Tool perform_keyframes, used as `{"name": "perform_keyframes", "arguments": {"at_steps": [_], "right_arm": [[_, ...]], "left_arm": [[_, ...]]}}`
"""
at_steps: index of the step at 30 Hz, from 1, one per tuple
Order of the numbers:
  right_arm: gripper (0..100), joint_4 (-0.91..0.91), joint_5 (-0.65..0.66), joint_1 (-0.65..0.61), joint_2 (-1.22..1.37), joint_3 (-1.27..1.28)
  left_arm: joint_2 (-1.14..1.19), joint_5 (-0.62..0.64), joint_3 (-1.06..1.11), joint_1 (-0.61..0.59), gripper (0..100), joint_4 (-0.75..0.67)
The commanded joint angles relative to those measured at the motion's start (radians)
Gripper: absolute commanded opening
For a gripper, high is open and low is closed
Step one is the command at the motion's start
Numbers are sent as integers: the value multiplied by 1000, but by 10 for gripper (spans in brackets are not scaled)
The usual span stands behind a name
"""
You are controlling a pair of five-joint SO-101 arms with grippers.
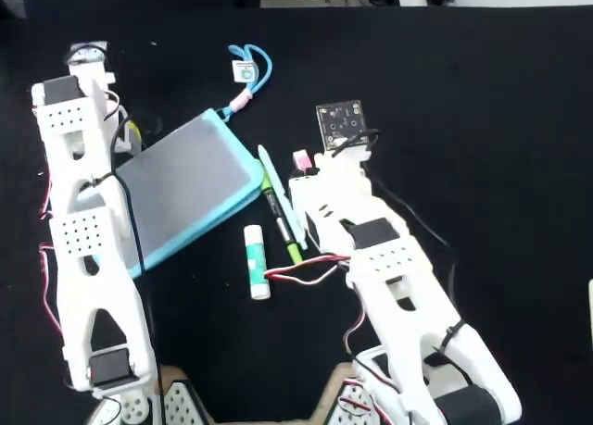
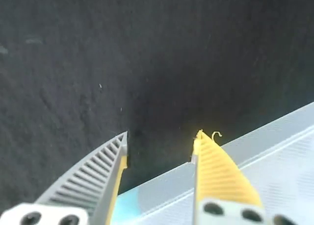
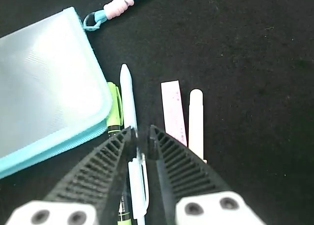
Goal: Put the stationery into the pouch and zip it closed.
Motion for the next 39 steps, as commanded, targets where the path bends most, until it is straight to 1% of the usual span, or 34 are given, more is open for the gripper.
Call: {"name": "perform_keyframes", "arguments": {"at_steps": [1, 4, 6, 10, 15, 18, 21, 25, 27, 31, 35, 39], "right_arm": [[57, -15, -3, 14, -4, -7], [57, -15, -3, 14, -4, -7], [57, -15, -3, 14, -4, -7], [57, -15, -3, 14, -5, -7], [57, -15, -3, 14, -5, -7], [57, -15, -3, 12, -5, -7], [57, -15, -3, 11, -5, -7], [57, -15, -3, 11, -5, -7], [57, -15, -3, 11, -5, -7], [57, -15, -3, 11, -4, -7], [57, -15, -3, 11, -2, -7], [57, -15, -3, 11, -2, -7]], "left_arm": [[-72, -9, 42, -31, 216, 26], [-84, -9, 91, -54, 216, 28], [-129, -9, 171, -62, 216, 28], [-338, -12, 460, -56, 216, 28], [-623, -18, 877, 4, 216, 17], [-723, -18, 1001, 13, 216, -60], [-781, -11, 969, -12, 216, -153], [-796, -8, 849, -13, 216, -324], [-783, 6, 797, 16, 219, -390], [-710, 72, 725, 101, 221, -491], [-608, 78, 634, 168, 221, -512], [-505, 69, 532, 222, 222, -430]]}}
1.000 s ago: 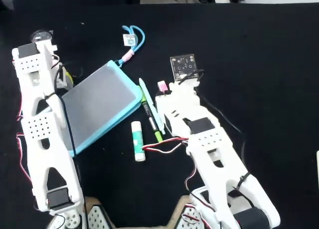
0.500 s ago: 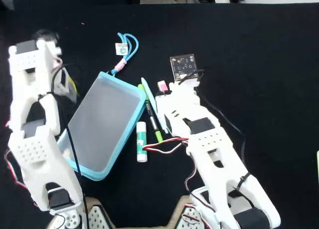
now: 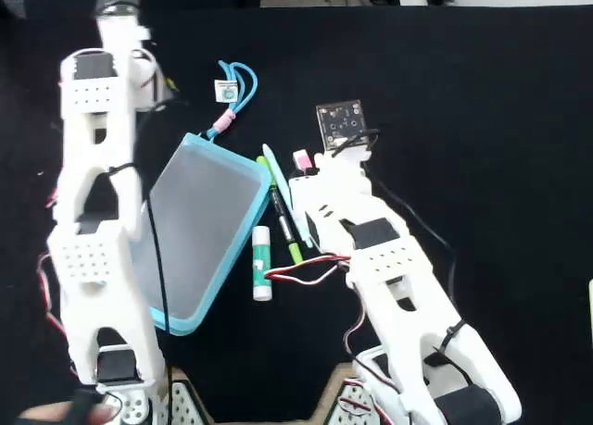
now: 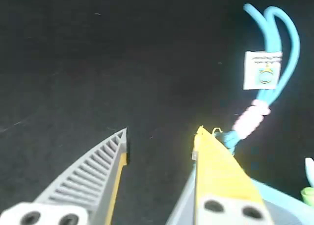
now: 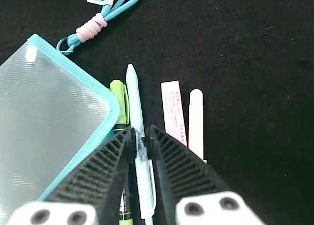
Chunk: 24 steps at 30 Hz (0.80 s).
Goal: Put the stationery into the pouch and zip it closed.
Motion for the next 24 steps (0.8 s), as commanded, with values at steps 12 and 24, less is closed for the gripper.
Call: {"name": "perform_keyframes", "arguments": {"at_steps": [12, 24], "right_arm": [[57, -15, -3, 11, -2, -7], [57, -15, -3, 11, -1, -7]], "left_arm": [[356, 29, -460, 70, 238, 184], [394, 25, -616, 82, 238, 396]]}}
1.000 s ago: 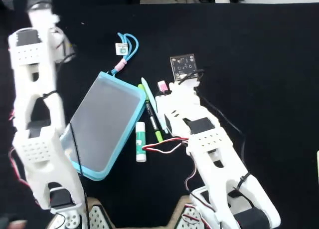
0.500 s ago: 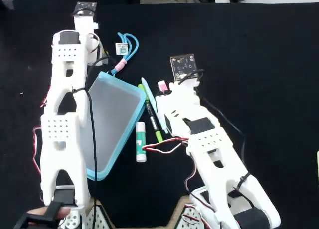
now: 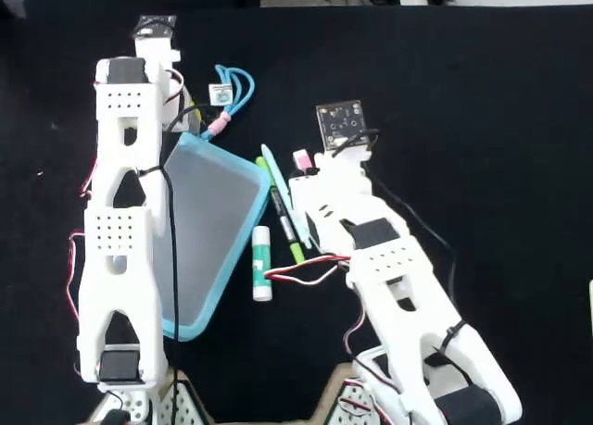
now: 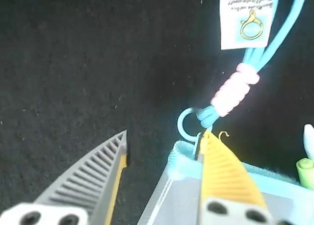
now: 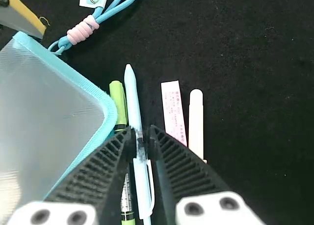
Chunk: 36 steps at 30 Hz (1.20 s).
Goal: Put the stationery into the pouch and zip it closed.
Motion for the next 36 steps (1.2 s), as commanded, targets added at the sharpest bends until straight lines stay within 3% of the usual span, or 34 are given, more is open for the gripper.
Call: {"name": "perform_keyframes", "arguments": {"at_steps": [1, 13, 18, 32, 36], "right_arm": [[57, -15, -3, 11, -1, -7], [57, -15, -3, 11, -1, -7], [57, -15, -3, 11, -2, -7], [57, -15, -3, 11, -4, -7], [57, -15, -3, 11, -5, -7]], "left_arm": [[-2, 8, -56, 10, 238, -11], [55, 9, -53, 8, 223, 2], [63, 11, -56, 21, 22, 60], [-107, 11, -68, 1, 29, 115], [-218, 11, 39, -4, 29, 117]]}}
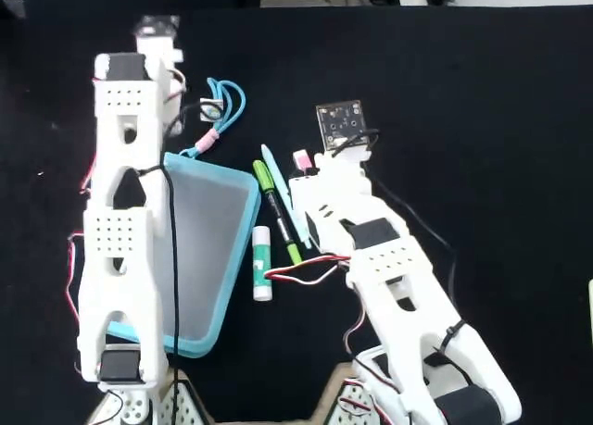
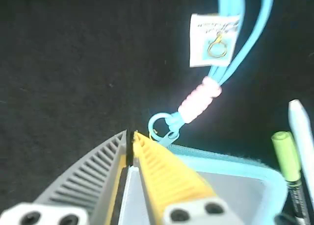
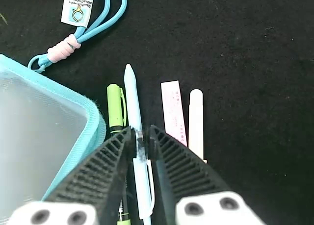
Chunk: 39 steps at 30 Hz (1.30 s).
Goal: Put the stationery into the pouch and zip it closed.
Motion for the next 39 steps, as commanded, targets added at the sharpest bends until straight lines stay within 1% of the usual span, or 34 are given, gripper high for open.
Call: {"name": "perform_keyframes", "arguments": {"at_steps": [1, 4, 8, 9, 12, 13, 15, 19, 24, 30, 33, 39], "right_arm": [[57, -15, -3, 11, -5, -7], [57, -15, -3, 11, -5, -7], [57, -15, -3, 11, -5, -7], [57, -15, -3, 11, -5, -7], [57, -15, -3, 11, -5, -7], [57, -15, -3, 11, -5, -7], [57, -15, -3, 11, -5, -7], [57, -15, -3, 11, -5, -7], [57, -15, -3, 11, -5, -7], [57, -15, -3, 11, -4, -7], [57, -17, -3, 11, -4, -7], [57, -17, -3, 11, -4, -7]], "left_arm": [[-198, 9, 96, -16, 29, 11], [-293, 2, 223, -10, 29, 5], [-290, 2, 329, -12, 46, -75], [-281, 2, 332, -16, 80, -91], [-239, 3, 326, -39, 230, -109], [-224, 6, 317, -42, 259, -107], [-195, 3, 285, -51, 256, -98], [-133, 3, 255, -47, 214, -80], [-38, 9, 240, -54, 214, -87], [-34, 35, 131, -97, 214, 0], [-25, 35, 91, -113, 214, 2], [32, 38, 110, -113, 214, -34]]}}
